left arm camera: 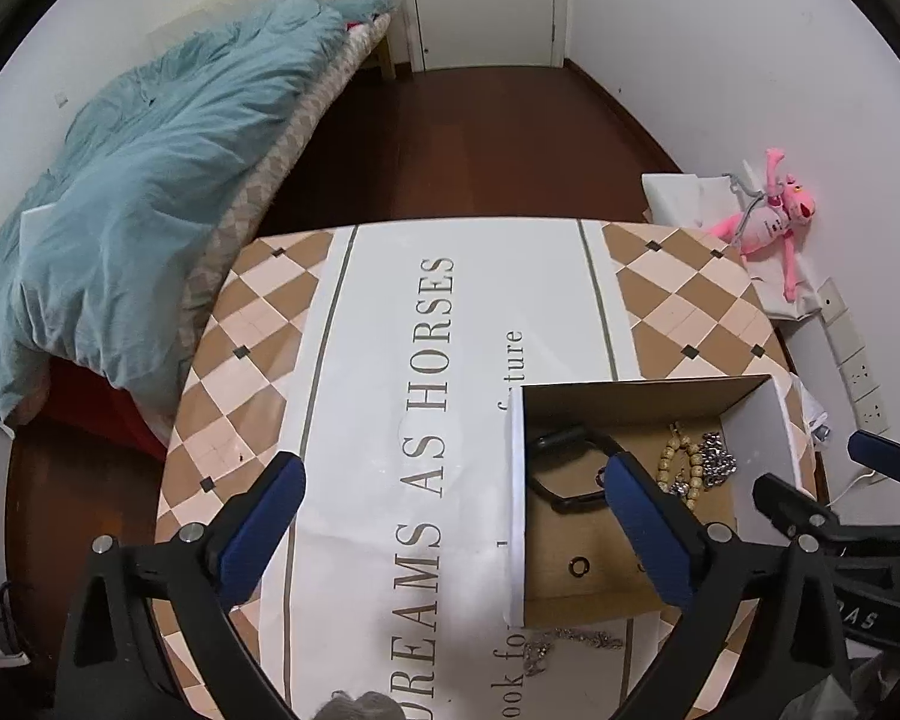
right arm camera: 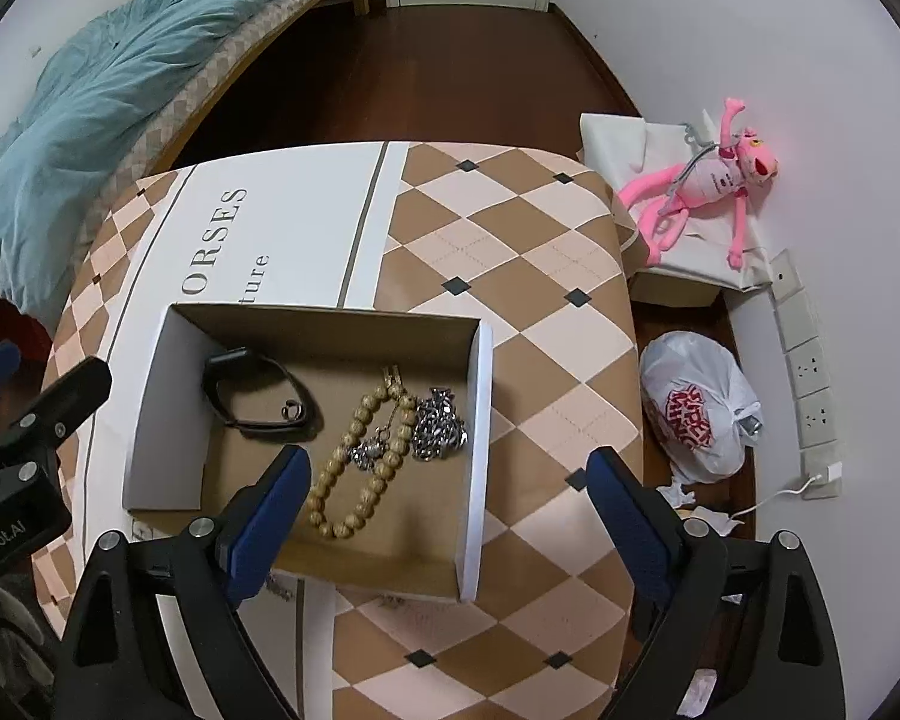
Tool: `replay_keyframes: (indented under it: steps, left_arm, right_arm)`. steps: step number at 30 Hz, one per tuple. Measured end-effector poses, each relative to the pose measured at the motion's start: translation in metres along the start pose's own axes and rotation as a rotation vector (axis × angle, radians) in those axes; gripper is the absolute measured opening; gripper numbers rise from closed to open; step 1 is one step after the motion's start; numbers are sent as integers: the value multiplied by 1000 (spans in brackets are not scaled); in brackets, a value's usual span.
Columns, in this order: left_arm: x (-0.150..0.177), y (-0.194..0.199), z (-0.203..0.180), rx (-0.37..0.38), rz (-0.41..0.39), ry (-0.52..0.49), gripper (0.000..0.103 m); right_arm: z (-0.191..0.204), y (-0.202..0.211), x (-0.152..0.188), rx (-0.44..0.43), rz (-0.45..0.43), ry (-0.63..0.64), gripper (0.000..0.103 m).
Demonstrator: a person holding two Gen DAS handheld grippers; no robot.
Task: Organize jewelry
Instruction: 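Lift both tools out of the box toward the silver chain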
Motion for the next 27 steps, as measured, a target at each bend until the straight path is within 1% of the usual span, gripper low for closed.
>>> replay_keyframes:
  steps: [5,8,10,12,16,17,18,19,21,22,24,25,27]
  left_arm:
    - [-2,24,4,15,-46,13,102]
    - [7,36,5,18,-70,13,102]
    - [20,39,7,4,-82,20,102]
    - [40,36,9,-14,-86,25,102]
    - [81,12,7,-63,-31,13,102]
    - [89,7,6,-69,-14,12,102]
    - [97,0,6,-67,7,15,102]
    - [103,-6,6,-66,24,21,102]
    - [114,-17,6,-57,53,32,102]
    - [118,-20,6,-58,62,34,102]
    - [126,-25,6,-57,75,29,102]
    - [130,-26,5,-56,81,23,102]
    - [136,-29,2,-56,87,10,102]
  right_arm:
    - [5,26,9,-16,-55,-13,98]
    - [5,38,23,-36,-92,-27,98]
    - [4,37,38,-42,-103,-42,98]
    - [1,31,57,-55,-117,-67,98]
    - [1,-1,95,-86,-77,-91,97]
    - [2,-7,100,-92,-71,-92,93]
    - [2,-15,106,-95,-65,-93,86]
    - [3,-22,110,-100,-61,-90,83]
    - [6,-35,115,-107,-59,-87,72]
    - [7,-40,116,-111,-64,-83,69]
    - [11,-50,118,-103,-56,-66,61]
    - [13,-50,117,-83,-83,-45,58]
    - [18,-52,117,-56,-95,-19,33]
Point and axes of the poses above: each gripper's, at about its wrist camera, not at the fingertips, and y roughly against the way its jaws point, z to its left, x to its underside, the point moved 7 cm from there along -y, roughly the way its jaws point, and after that the axes turned 6 degrees about -x, right-handed, at the moved point
